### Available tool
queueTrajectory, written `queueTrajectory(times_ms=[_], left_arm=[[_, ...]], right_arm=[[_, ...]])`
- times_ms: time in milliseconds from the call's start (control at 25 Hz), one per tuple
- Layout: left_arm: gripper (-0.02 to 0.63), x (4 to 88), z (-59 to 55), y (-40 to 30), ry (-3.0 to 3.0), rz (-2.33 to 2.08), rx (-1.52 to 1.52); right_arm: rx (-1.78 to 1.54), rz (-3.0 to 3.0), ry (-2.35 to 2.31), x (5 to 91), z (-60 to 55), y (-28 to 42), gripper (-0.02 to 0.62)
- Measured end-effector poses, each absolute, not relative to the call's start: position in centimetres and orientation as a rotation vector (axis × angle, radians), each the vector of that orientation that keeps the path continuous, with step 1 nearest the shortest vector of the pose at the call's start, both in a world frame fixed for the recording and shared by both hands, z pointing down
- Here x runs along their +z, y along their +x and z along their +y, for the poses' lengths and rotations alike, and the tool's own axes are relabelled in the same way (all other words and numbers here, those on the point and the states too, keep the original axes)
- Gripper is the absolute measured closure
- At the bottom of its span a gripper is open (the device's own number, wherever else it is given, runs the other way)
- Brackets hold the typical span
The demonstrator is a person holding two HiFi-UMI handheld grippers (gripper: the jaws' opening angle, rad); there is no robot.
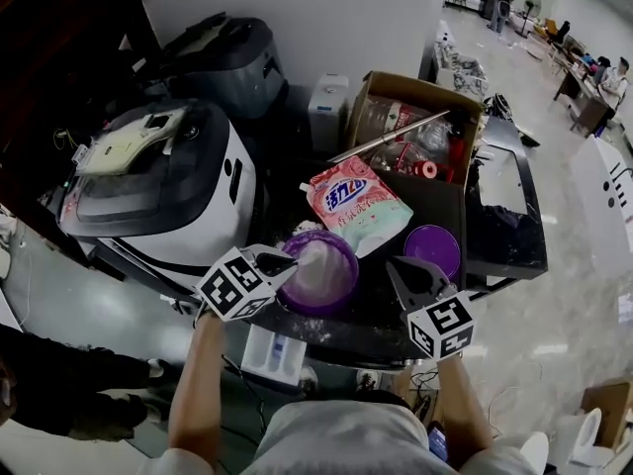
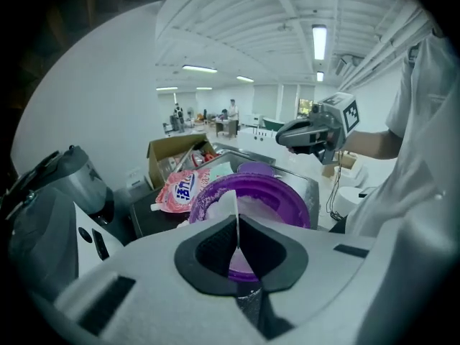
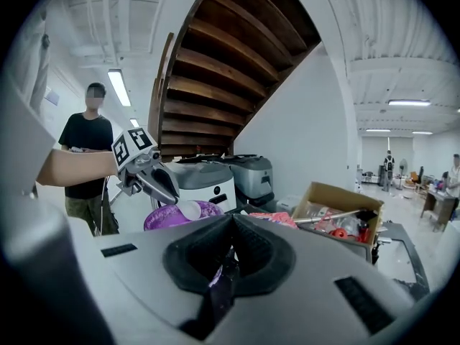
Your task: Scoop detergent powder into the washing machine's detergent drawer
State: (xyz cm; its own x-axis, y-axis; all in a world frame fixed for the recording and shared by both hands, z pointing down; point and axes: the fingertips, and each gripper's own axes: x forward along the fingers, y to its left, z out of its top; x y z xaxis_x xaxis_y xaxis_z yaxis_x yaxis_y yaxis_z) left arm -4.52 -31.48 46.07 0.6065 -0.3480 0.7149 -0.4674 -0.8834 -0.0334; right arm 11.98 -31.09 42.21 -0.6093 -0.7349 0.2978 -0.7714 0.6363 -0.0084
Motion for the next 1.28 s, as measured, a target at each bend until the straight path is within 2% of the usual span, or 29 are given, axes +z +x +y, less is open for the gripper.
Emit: queueTrajectory(times_ms=[1280], left_arm=[[0.591, 50.9, -32.4, -0.2, 2.527, -0.434, 1.669]], right_arm=[[0.25, -2.523, 1.29, 44.0, -31.4, 13.8, 0.598]])
